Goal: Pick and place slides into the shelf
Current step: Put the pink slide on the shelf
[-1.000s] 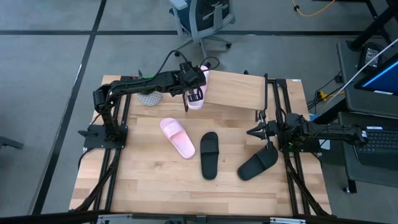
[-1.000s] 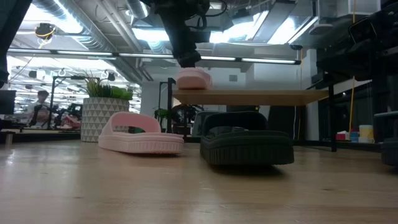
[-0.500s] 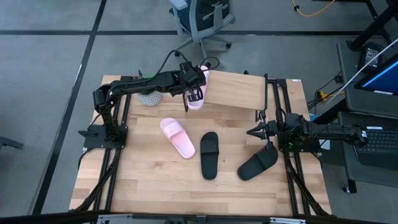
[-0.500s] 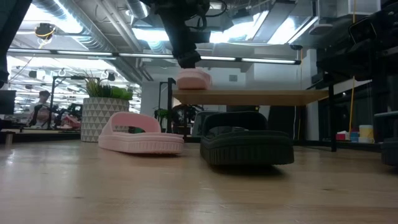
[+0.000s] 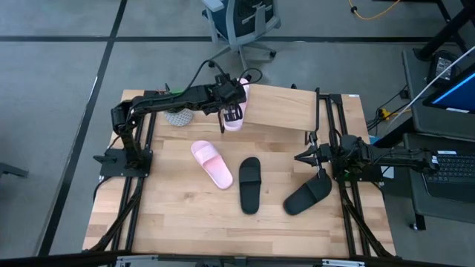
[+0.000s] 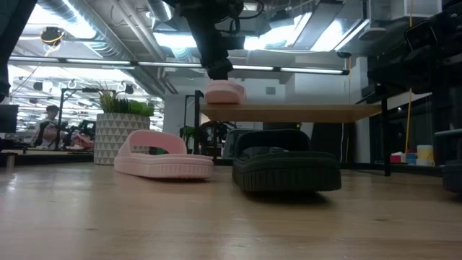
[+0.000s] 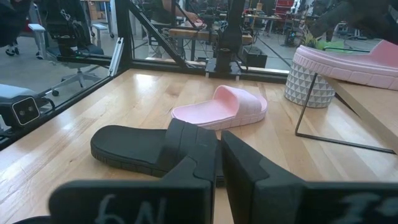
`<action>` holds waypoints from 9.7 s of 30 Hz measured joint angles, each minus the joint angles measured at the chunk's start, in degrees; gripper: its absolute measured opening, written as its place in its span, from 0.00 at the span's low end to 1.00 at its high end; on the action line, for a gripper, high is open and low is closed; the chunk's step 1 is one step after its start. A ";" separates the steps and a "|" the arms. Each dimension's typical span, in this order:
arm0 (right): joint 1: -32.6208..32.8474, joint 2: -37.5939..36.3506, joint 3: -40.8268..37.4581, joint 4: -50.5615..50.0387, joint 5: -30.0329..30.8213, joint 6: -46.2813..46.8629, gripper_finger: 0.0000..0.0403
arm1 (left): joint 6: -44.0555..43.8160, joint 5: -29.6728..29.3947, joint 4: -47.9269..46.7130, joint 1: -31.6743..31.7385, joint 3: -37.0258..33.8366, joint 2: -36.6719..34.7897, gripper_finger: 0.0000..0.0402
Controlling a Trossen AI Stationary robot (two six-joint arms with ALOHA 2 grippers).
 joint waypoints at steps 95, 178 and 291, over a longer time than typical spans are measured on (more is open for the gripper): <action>0.00 0.00 0.02 5.57 -0.02 -1.74 0.06 | -66.26 -1.01 -21.03 -38.62 -14.80 -8.59 0.31; -0.02 -0.03 0.01 6.80 0.52 -4.97 0.06 | -58.74 0.89 -28.13 -42.55 3.28 4.41 0.36; -0.01 -0.09 0.01 6.33 4.55 -6.20 0.06 | -76.47 5.57 -35.30 -30.86 -11.61 9.31 0.28</action>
